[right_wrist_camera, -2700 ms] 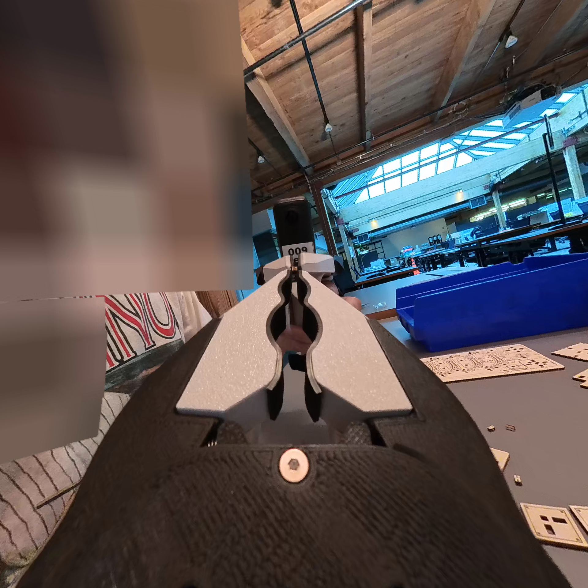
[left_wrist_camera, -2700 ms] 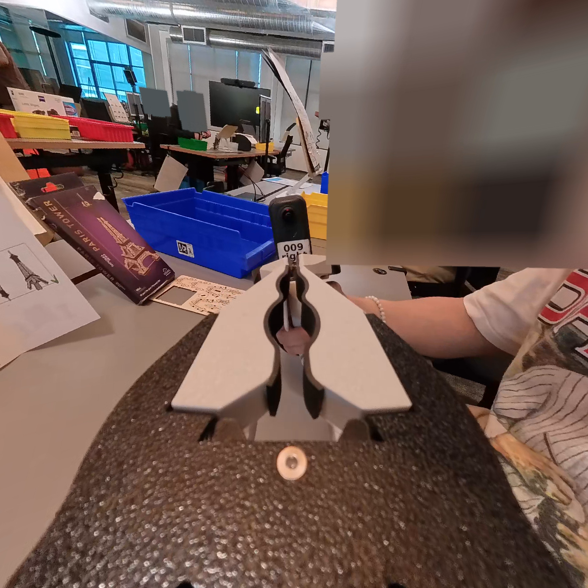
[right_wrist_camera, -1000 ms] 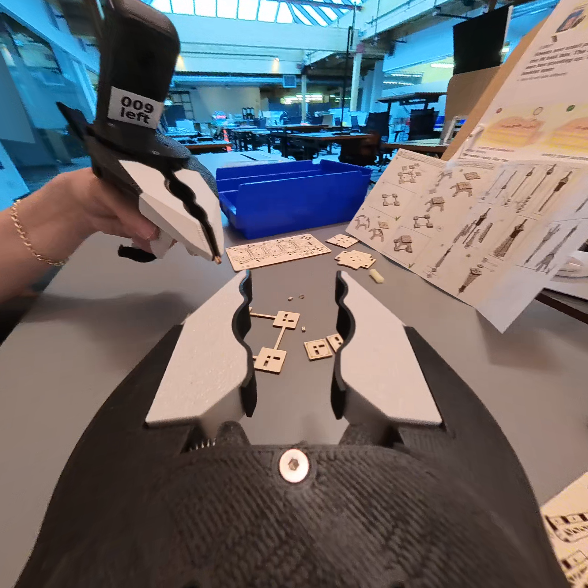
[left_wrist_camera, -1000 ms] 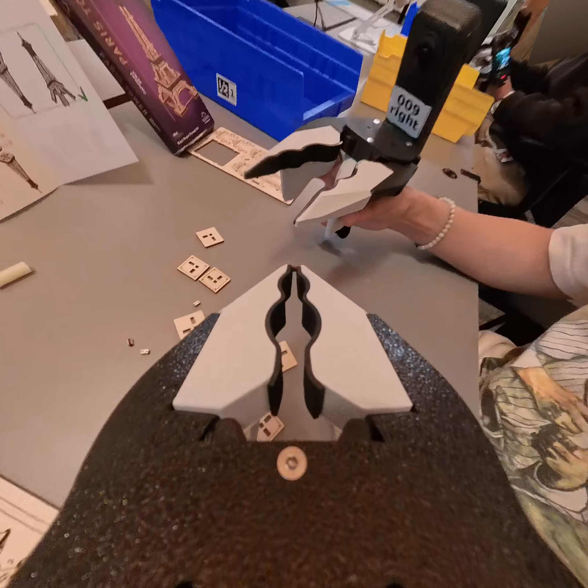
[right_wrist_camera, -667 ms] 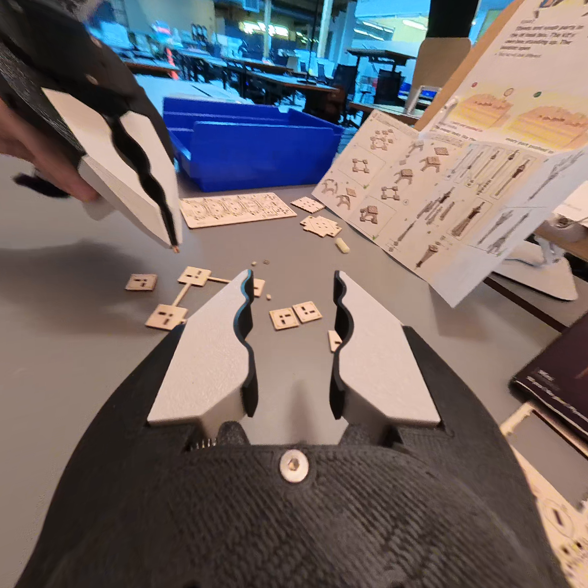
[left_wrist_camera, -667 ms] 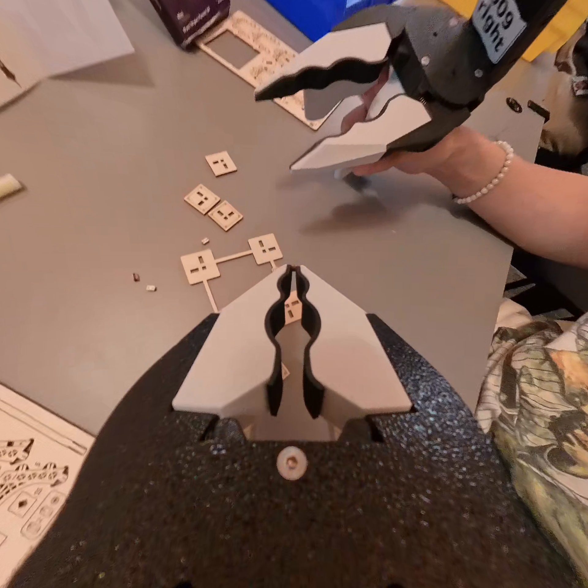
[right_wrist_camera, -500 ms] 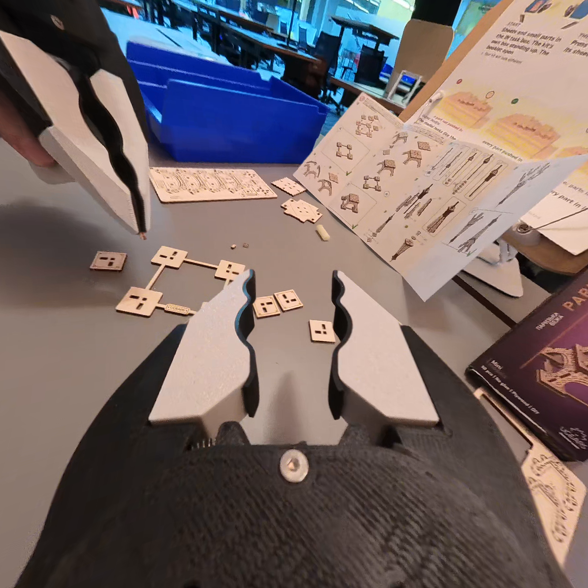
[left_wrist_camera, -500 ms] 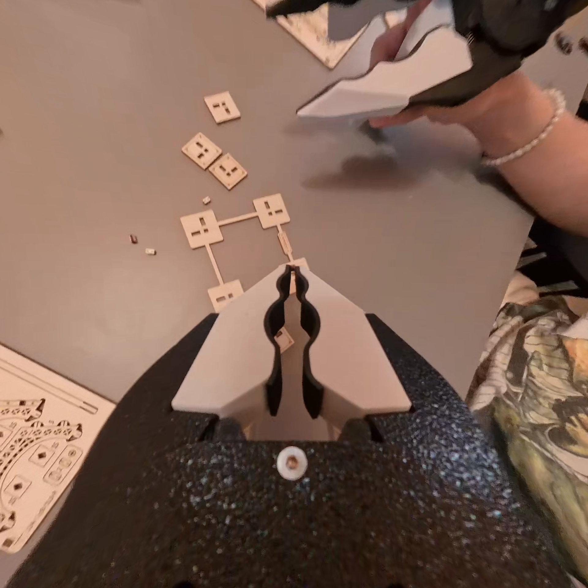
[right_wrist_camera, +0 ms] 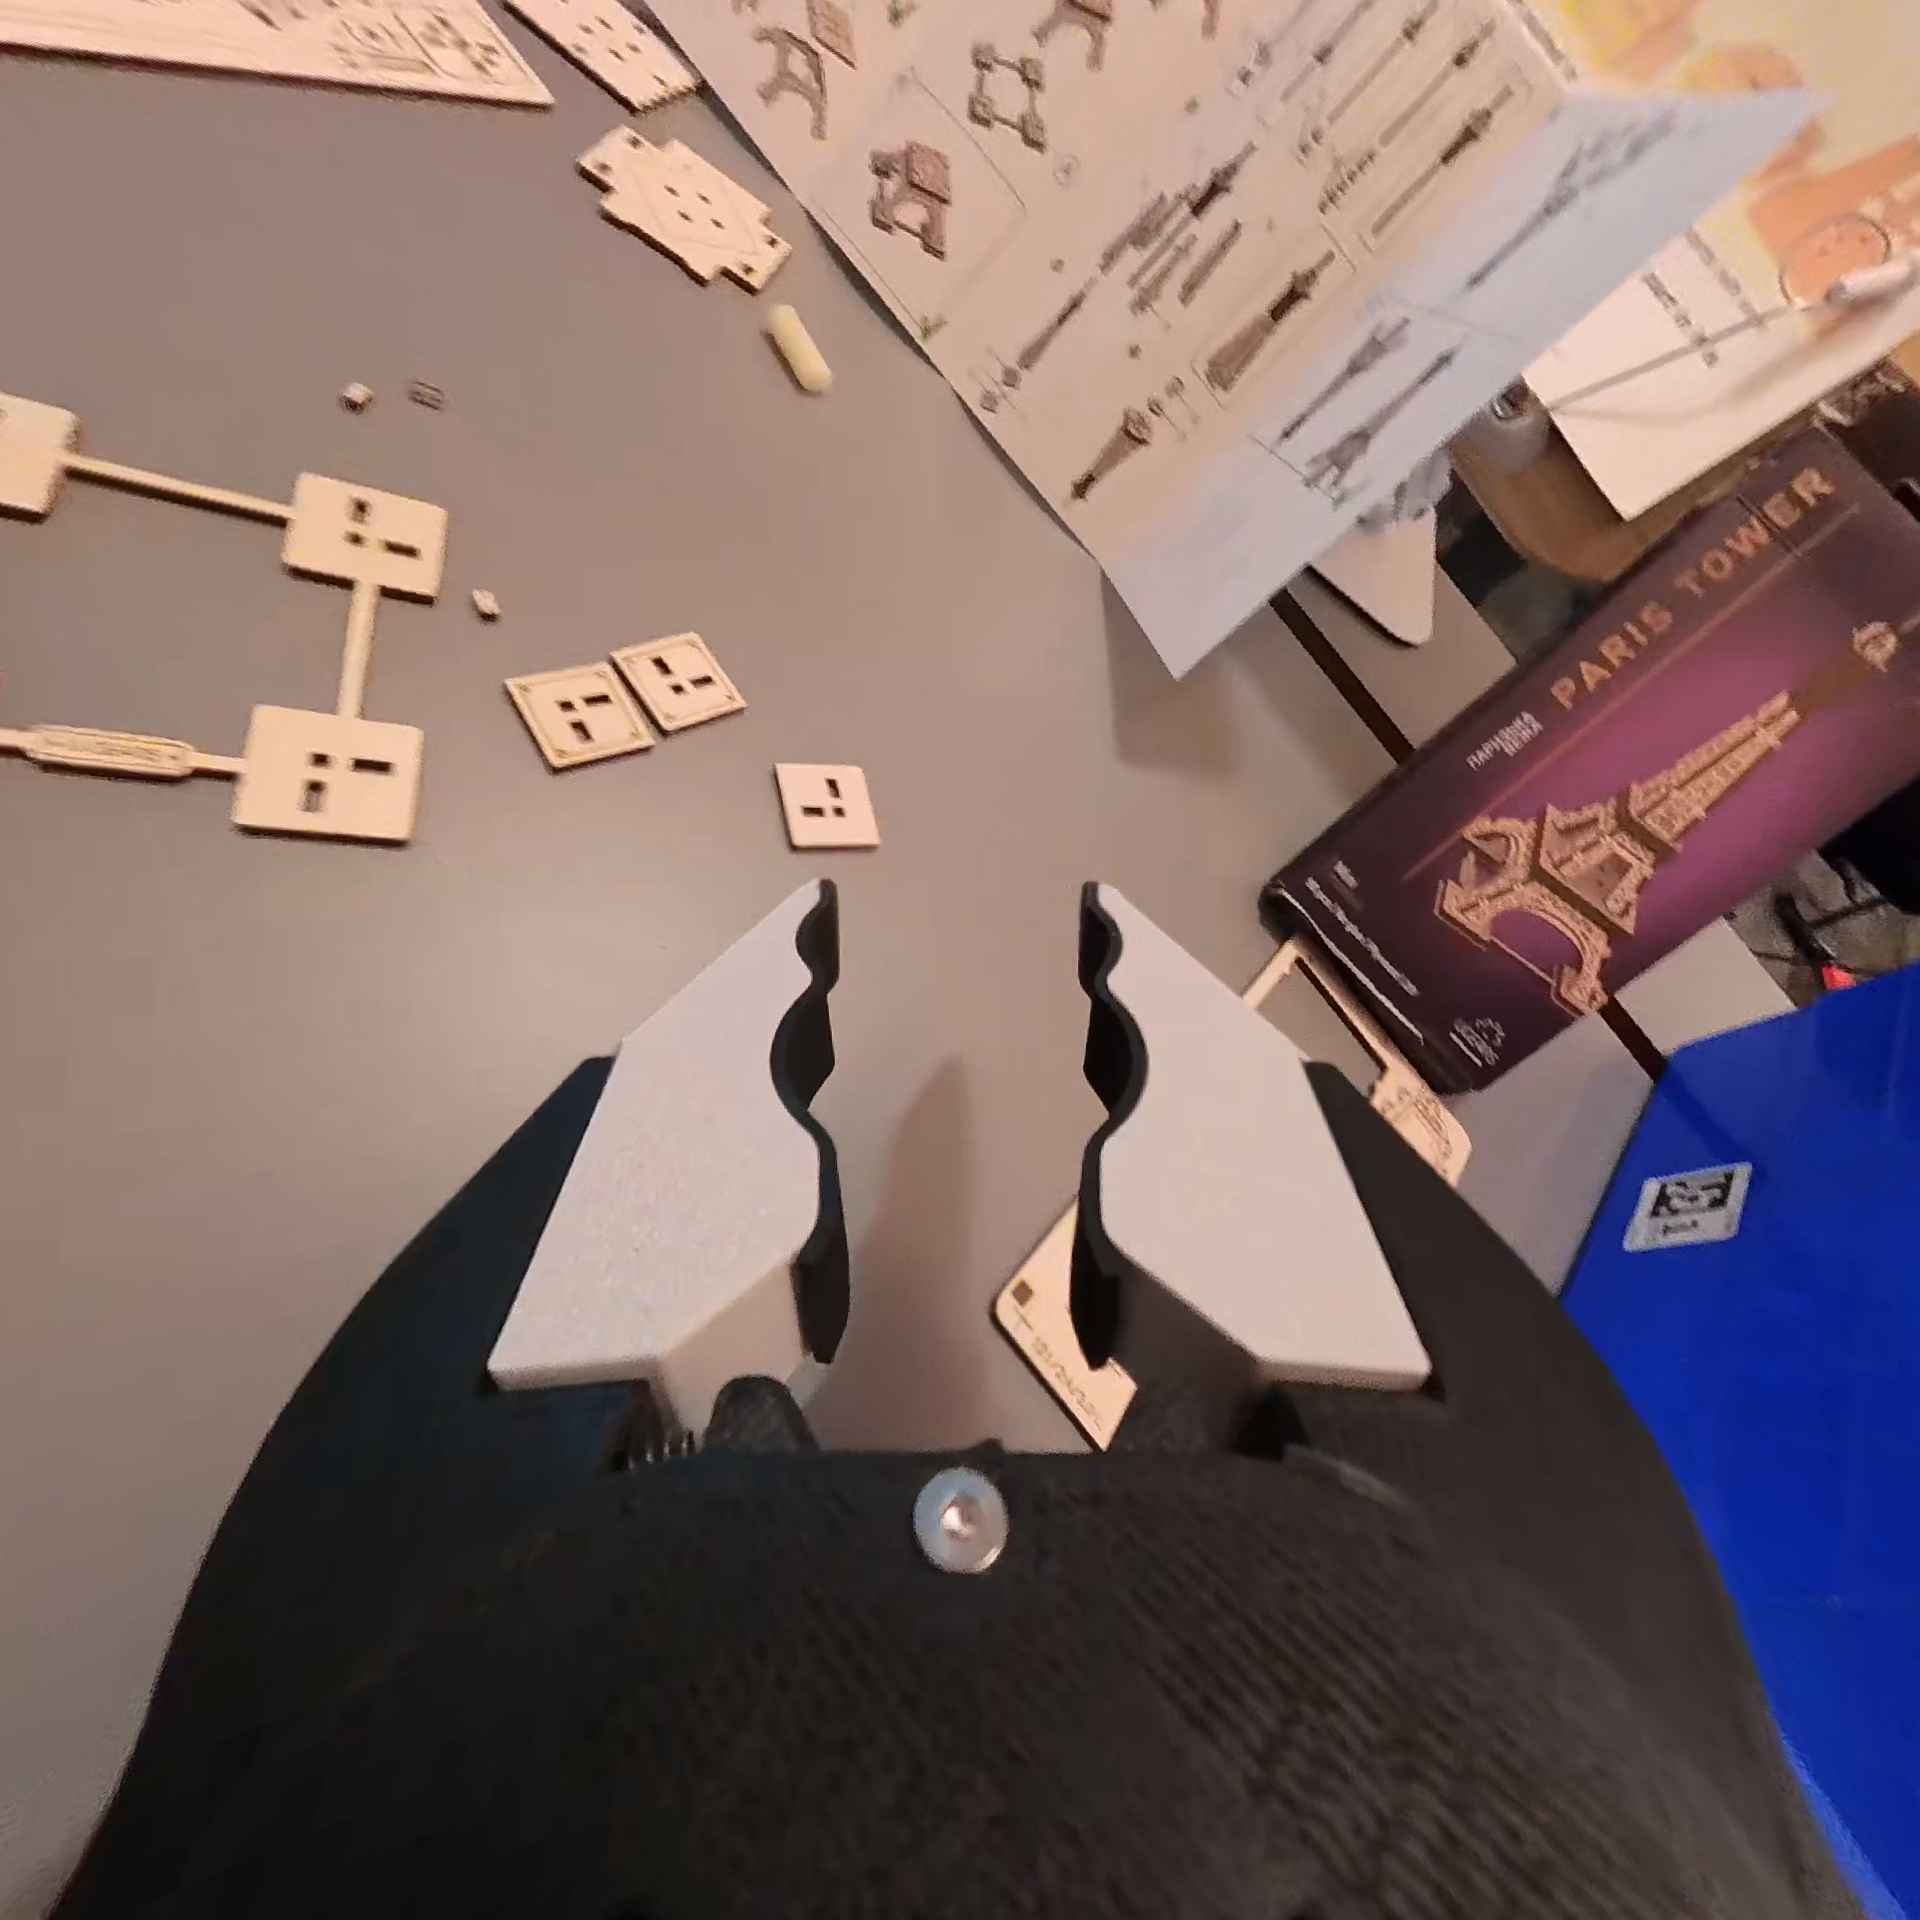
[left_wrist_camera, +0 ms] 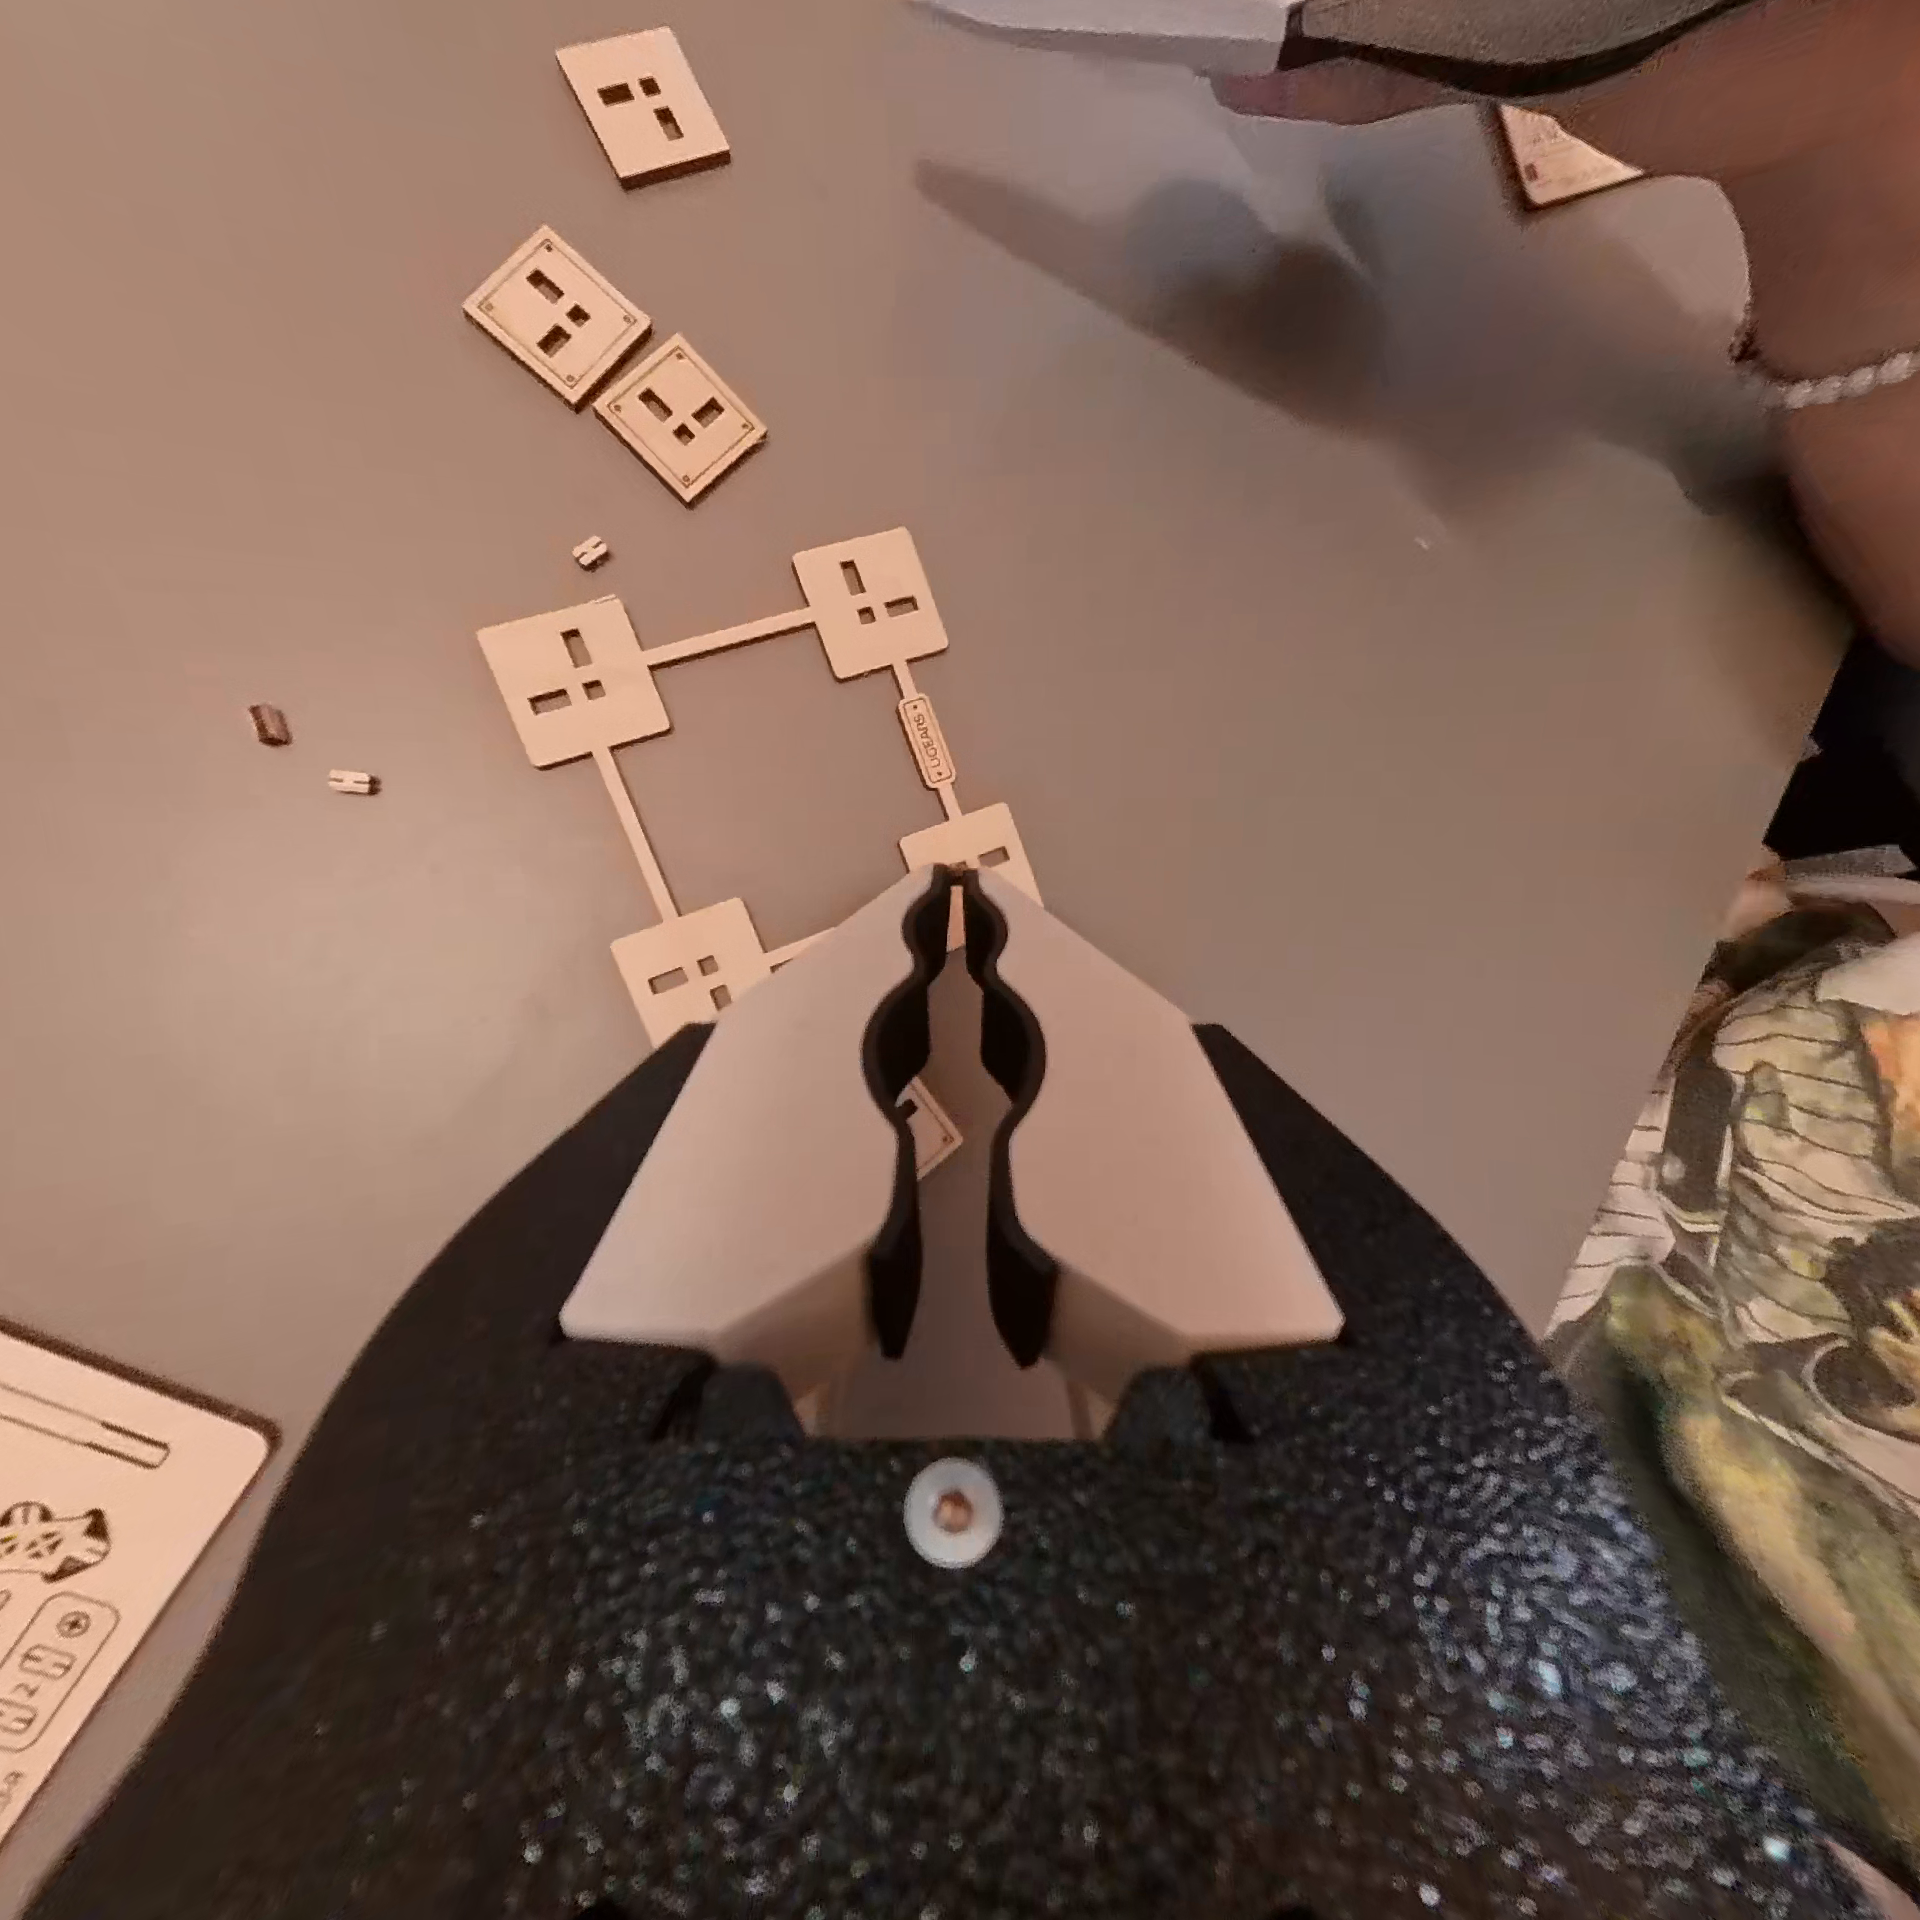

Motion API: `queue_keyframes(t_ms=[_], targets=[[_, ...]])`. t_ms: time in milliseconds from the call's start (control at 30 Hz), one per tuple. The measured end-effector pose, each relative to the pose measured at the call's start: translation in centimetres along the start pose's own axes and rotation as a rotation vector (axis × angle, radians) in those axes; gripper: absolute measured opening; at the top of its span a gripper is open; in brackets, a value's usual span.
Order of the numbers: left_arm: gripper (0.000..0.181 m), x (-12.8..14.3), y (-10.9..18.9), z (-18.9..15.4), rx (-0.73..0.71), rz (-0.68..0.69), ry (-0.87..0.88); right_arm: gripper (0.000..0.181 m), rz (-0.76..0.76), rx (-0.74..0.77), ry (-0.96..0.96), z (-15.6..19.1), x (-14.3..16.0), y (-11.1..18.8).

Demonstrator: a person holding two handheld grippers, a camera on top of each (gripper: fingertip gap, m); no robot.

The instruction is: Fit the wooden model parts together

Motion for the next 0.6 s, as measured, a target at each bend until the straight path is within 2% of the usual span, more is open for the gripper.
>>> queue_keyframes(t_ms=[167,600], targets=[[0.000,-0.2,0.0,-0.5,-0.001,0.000,0.039,0.048,0.067,0.054,0.023,-0.8,1.2,-0.4],[0.000,0.2,-1.0,-0.1,-0.009,0.064,0.175,0.049,0.120,0.090,0.079,-0.8,1.7,-0.7]])
Point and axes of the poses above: each gripper's, where its closed fingertips meet, y back along the fingers, x out of its underside, z = x × y across the jaws, the point moved 5 cm from there along y, back along the fingers, and after that the axes turned 1 degree about -z, right-handed, at the moved point
